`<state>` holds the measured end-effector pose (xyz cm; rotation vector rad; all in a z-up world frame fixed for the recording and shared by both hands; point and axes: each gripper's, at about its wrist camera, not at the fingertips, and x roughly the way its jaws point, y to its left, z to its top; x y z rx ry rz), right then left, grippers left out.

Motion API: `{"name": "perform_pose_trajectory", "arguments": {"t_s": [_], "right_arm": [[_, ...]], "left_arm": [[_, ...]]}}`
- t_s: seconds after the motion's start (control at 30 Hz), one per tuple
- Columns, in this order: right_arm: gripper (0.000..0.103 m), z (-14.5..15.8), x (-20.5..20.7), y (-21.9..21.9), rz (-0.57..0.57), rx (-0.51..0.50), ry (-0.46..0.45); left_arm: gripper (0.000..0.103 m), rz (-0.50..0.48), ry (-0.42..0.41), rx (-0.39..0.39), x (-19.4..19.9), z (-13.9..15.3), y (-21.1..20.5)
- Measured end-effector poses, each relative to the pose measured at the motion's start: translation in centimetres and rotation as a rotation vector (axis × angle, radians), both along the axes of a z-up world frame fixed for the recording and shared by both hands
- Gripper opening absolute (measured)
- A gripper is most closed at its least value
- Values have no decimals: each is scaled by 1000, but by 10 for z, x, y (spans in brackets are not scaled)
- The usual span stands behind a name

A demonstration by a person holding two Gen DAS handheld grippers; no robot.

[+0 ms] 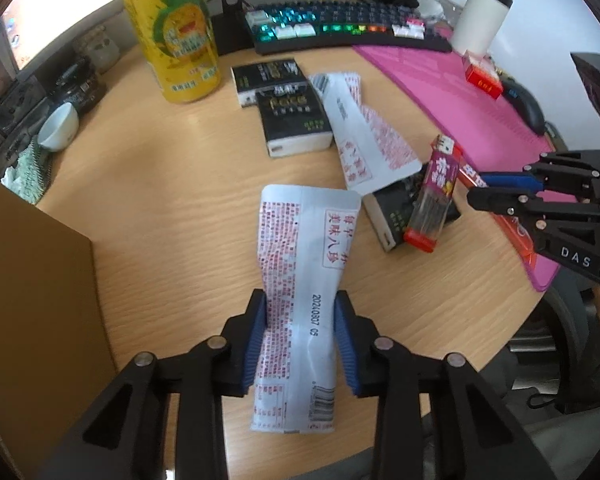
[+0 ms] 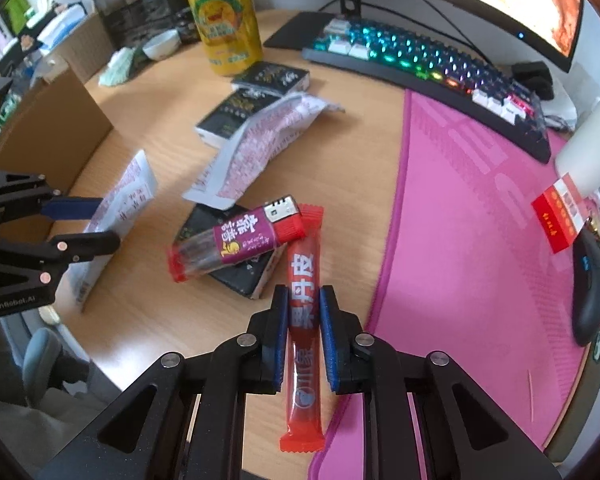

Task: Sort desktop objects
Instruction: 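Grasp a white wrapped packet with the left tool while the right tool grasps a red snack stick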

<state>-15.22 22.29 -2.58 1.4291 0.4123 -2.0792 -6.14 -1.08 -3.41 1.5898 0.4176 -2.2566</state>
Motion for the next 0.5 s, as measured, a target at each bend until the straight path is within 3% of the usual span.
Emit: {"name": "perform_pose_trajectory", "arguments": {"t_s": [0.33,0.5], "right_arm": [[17,-4,2,6,-24,6,-14],[17,19,2,5,-25,-10,13]], "left_arm": [[37,14,16,-8,6,12,-3],[36,10,63,-7,16,35,-4]]}}
